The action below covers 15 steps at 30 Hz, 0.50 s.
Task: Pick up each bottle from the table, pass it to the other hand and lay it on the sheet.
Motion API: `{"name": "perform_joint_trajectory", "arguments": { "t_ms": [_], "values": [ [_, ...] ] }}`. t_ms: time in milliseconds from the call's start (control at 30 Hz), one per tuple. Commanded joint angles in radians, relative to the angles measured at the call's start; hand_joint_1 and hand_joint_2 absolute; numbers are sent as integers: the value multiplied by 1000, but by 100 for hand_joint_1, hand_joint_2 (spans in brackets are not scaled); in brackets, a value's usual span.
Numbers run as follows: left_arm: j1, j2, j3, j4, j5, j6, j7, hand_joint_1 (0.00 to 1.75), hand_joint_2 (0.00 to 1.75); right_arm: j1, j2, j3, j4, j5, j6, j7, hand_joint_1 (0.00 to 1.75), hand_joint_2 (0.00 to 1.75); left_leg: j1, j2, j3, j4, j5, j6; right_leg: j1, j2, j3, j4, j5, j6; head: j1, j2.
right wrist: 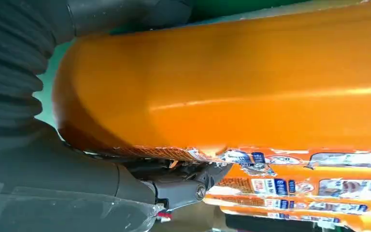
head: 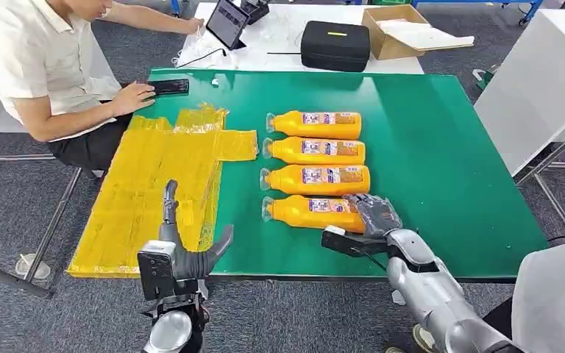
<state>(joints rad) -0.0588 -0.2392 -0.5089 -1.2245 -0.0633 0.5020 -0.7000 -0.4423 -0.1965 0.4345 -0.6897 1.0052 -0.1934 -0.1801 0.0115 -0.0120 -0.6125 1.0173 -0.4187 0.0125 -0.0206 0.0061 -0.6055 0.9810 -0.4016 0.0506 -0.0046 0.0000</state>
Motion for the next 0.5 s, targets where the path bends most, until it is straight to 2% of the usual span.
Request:
{"name": "perform_joint_trajectory", "arguments": {
  "t_ms": [33, 67, 133, 167, 200, 267, 433, 500],
  "values": [
    [-10, 24, -11, 8, 1, -10, 2, 0, 175, 128, -7, -37, 102, -107, 65, -91, 175, 175, 2, -5, 4, -2, 0, 0, 2, -6, 7, -5, -1, -1, 0, 0],
    [-10, 24, -11, 8, 1, -10, 2, 0, 175, 128, -7, -37, 102, -107, 65, -91, 175, 175, 3, -7, 4, -3, 1, 0, 3, -9, 8, -6, 0, -2, 0, 0],
    [-10, 24, -11, 8, 1, -10, 2, 0, 175, 128, -7, -37, 102, -107, 65, -91, 175, 175, 2, -4, 5, -2, 0, 1, 2, -5, 9, -5, -1, -1, 0, 0],
    [-9, 23, -10, 7, 6, -12, 2, 0, 175, 134, -4, -46, 89, -124, 65, -103, 175, 175, 2, -5, 3, -4, 1, 1, 3, -8, 8, -7, 0, -2, 0, 0],
    [-10, 24, -8, 12, 19, -21, 2, 0, 175, 147, 0, -62, 63, -157, 62, -139, 175, 175, 2, -3, 6, -2, -1, 0, 2, -5, 10, -6, 0, -1, 0, 0],
    [-8, 29, 7, 5, 65, -53, 2, 0, 175, 196, 13, -96, -29, -255, 96, -216, 175, 175, 2, -4, 9, -2, -3, 0, 3, -6, 13, -7, -1, -1, 0, 0],
    [12, 17, 53, 42, 258, -224, 45, 0, 175, 291, 45, -124, -268, -382, 86, -272, 175, 175, 3, -2, 12, -3, -5, 0, 4, -5, 15, -8, -2, -1, 1, 0],
    [20, 21, 52, 47, 273, -242, 48, 0, 175, 300, 48, -123, -295, -396, 91, -269, 175, 175, 3, 0, 13, -3, -6, 0, 4, -1, 16, -7, -2, -2, 1, 0]
  ]
}}
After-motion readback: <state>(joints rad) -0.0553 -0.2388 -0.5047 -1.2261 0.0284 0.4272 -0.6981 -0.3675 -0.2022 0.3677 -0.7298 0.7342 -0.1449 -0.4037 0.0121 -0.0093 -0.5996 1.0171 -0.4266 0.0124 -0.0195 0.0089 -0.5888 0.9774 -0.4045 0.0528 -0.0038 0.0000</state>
